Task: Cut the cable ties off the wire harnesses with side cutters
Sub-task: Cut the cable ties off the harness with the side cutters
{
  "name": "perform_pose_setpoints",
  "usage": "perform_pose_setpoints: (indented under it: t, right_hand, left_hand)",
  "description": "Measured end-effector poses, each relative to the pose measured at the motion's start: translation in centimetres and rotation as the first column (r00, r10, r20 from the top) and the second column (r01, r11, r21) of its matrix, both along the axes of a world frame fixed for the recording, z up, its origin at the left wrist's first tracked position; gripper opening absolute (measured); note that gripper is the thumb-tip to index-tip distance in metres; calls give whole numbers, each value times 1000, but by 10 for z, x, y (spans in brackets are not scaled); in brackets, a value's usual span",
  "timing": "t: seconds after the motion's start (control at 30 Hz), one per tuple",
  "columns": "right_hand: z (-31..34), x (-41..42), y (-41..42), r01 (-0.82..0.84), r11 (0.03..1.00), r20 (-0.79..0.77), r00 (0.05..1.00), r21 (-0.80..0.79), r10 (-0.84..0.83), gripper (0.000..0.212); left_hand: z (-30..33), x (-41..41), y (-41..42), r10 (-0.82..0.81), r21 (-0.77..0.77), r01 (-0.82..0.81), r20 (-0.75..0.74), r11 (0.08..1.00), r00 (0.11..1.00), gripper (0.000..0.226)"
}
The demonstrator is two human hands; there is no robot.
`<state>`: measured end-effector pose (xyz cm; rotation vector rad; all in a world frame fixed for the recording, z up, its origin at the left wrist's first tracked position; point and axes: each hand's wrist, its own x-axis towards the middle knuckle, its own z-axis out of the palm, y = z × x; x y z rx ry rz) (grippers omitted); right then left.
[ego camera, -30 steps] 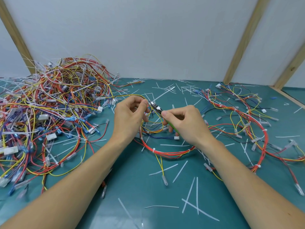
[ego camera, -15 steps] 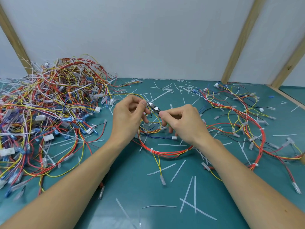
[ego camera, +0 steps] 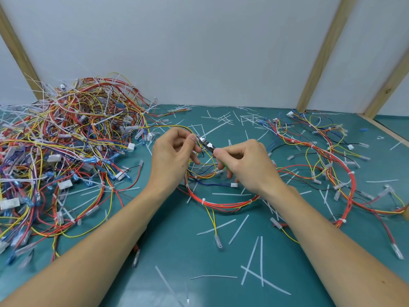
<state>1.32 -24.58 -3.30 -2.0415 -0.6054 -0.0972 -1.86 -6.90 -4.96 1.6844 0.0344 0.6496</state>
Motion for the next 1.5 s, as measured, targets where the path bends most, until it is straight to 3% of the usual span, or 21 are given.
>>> perform_pose_setpoints:
  t: [0.43,0.63,0.77,0.9,0.97,1.0,1.1,1.17,1.2,1.27,1.33,1.37,1.43,1.5]
  right_hand:
    - [-1,4,0,23,1000,-3,1000,1,-23,37]
    - [-1,15,-4,154,982,-32,988,111,-151,33]
    - [-3,24,-10,246,949,-89,969,197,-232,33]
    - [-6,32,-17,307,925,-131,950,226,-284,32]
    - [-8,35,-19,324,921,-137,944,218,-300,33]
    - [-8,36,-19,332,919,-140,941,214,-308,34]
    - [-8,38,-21,352,913,-146,934,205,-327,36]
    - [-8,38,-22,361,912,-145,930,195,-338,36]
    - [-8,38,-22,366,911,-146,928,188,-343,36]
    - [-8,38,-21,380,908,-148,922,177,-357,35]
    - [-8,38,-21,397,903,-145,915,163,-376,33]
    - [-8,38,-21,404,901,-140,912,157,-384,32]
    - [-9,38,-21,417,900,-117,907,124,-404,33]
    - [-10,38,-22,438,897,-79,898,64,-433,35]
  left_hand:
    - [1,-1,-1,-3,5,3,7,1000,1000,13]
    - [4,-2,0,50,4,-50,59,999,997,11]
    - [8,-3,2,111,77,-122,137,990,984,9]
    - [6,-6,-8,1,245,-49,195,968,981,18]
    - [3,-7,-13,-134,456,20,221,890,966,23]
    - [1,-7,-16,-219,589,57,207,806,953,28]
    - [0,-7,-22,-355,913,64,92,402,930,50]
    - [-1,-6,-23,-352,965,24,72,262,933,53]
    - [-1,-7,-22,-332,962,8,87,274,939,53]
    - [0,-9,-17,-219,895,-33,144,444,965,48]
    - [4,-9,-7,24,772,-158,182,616,983,33]
    - [5,-8,-1,177,729,-233,155,644,972,22]
    - [6,-3,12,424,745,-290,10,600,905,12]
    - [0,1,23,542,838,-167,-172,520,823,41]
